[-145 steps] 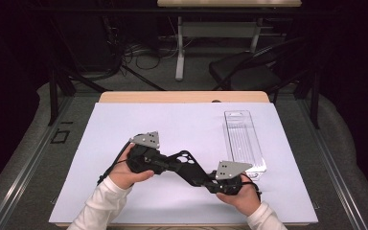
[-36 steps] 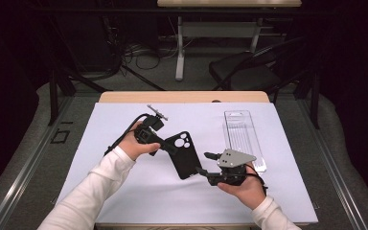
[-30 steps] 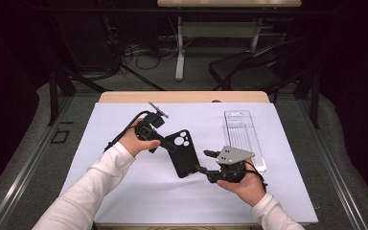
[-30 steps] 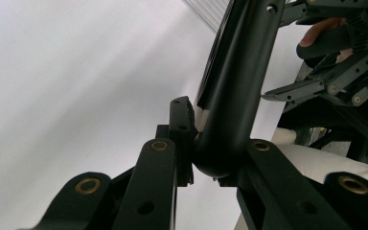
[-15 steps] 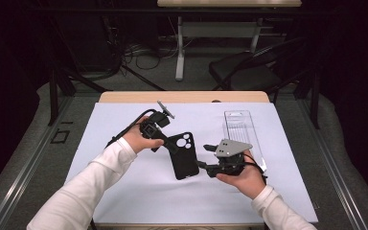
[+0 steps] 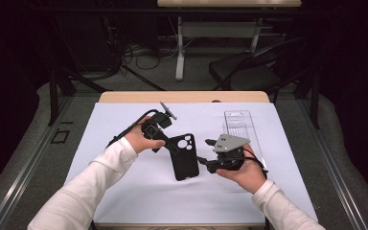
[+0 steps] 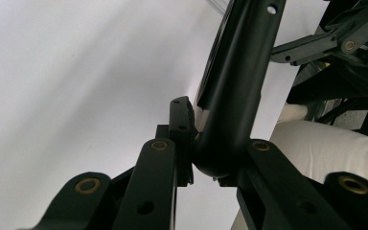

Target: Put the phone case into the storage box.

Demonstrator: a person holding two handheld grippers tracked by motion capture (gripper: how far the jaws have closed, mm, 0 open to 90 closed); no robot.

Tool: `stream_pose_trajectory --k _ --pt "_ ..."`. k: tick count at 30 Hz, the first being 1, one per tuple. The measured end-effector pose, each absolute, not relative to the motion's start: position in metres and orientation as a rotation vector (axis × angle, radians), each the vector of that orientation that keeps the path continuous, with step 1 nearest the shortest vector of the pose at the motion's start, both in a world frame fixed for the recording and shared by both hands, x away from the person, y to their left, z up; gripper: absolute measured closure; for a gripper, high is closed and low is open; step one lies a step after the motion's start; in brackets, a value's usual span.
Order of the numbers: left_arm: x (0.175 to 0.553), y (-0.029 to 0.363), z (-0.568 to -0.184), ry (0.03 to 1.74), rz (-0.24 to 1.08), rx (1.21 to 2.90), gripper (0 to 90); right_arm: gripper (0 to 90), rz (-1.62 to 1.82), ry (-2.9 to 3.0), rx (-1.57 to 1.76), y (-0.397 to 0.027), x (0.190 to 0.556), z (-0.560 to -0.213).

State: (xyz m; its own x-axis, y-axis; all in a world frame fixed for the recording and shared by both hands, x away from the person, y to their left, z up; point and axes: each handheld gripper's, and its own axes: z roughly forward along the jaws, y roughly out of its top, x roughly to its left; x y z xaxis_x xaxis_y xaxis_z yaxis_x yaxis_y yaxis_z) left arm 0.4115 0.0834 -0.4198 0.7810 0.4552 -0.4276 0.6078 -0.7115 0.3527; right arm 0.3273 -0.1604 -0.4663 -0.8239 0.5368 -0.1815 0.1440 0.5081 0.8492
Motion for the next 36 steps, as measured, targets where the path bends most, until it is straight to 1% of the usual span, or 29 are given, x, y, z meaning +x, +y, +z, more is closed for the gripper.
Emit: stream_pose_trajectory --k 14,22,36 --pt "0.409 0.078 -0.422 0.768 -0.425 2.517 81.1 34.8 1.197 2.341 0.524 -0.154 0.333 -0.455" --pt "0.407 0.074 -0.423 0.755 -0.425 2.535 81.2 36.4 1.192 2.339 0.506 -0.152 0.333 -0.450" --pt "0.403 0.065 -0.425 0.735 -0.431 2.556 81.1 46.9 1.152 2.332 0.437 -0.145 0.330 -0.440"
